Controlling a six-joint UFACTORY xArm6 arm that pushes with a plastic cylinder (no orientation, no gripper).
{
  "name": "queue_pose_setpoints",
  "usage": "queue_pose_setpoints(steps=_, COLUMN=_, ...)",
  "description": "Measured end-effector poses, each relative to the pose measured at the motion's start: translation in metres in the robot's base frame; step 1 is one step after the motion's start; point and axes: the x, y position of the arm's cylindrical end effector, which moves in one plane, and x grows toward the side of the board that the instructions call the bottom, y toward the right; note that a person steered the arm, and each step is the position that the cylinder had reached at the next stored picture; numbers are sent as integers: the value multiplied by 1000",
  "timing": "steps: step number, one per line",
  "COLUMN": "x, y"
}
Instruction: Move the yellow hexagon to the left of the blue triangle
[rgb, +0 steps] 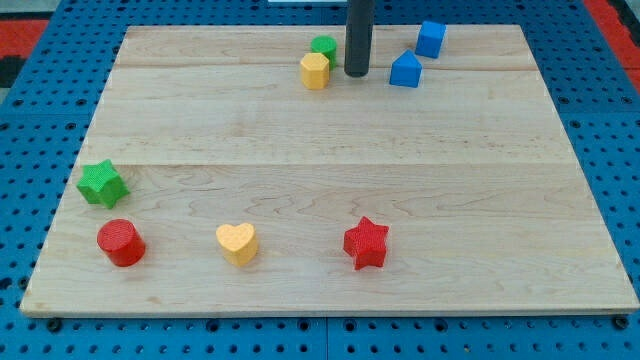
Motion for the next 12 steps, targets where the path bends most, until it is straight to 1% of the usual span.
queue_pose_setpoints(steps=2, x=-10, y=-54)
queue_pose_setpoints(steps=4, x=-17, y=-46)
queue_pose_setpoints(steps=5, x=-18, y=-3)
queue_pose_setpoints(steps=6, x=21, y=11)
queue_pose_setpoints(steps=7, x=68, y=-22)
queue_pose_setpoints(steps=8, x=74, y=-72)
queue_pose_setpoints(steps=9, x=42, y=-76)
queue_pose_setpoints(steps=10, x=42, y=-87)
queue_pose_setpoints(steps=11, x=31, y=-134)
queue_pose_setpoints(steps=12, x=25, y=-116)
